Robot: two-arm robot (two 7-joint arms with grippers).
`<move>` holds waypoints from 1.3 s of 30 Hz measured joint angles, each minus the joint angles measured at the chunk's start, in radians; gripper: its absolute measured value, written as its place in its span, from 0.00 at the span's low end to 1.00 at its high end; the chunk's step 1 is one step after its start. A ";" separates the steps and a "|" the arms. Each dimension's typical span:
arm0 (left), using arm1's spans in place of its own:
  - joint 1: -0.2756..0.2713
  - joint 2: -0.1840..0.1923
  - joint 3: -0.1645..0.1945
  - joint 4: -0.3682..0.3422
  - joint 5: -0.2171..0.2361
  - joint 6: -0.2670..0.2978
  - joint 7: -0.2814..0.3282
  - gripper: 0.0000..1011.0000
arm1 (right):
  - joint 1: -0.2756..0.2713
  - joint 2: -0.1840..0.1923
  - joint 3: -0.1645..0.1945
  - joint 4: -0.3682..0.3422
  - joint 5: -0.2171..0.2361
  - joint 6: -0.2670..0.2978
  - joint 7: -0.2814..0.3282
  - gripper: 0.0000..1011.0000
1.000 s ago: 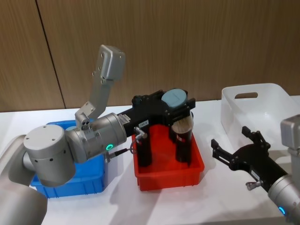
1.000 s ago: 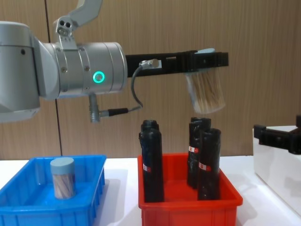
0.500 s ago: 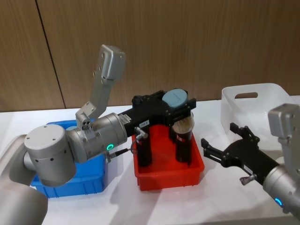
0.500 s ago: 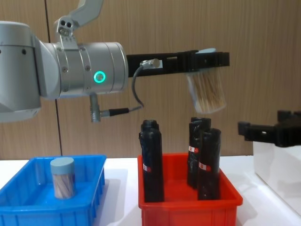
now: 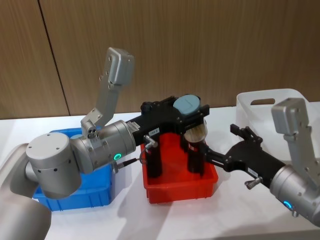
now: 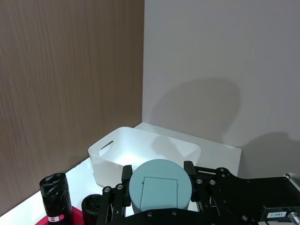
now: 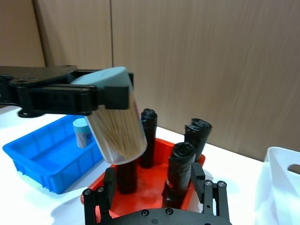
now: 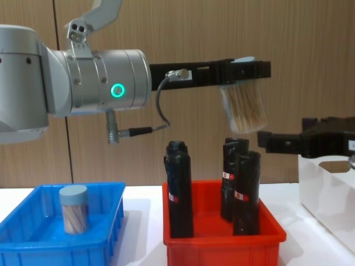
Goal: Pick the cotton swabs from the blue box and place them into the white box.
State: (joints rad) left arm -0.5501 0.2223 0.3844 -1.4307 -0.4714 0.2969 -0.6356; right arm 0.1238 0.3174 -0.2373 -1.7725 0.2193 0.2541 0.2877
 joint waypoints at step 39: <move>0.000 0.000 0.000 0.000 0.000 0.000 0.000 0.66 | 0.093 -0.043 -0.043 0.039 -0.040 0.035 0.144 0.99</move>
State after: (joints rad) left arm -0.5500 0.2223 0.3844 -1.4308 -0.4713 0.2968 -0.6355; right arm 0.2166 0.2748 -0.2805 -1.7335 0.1792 0.2886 0.4317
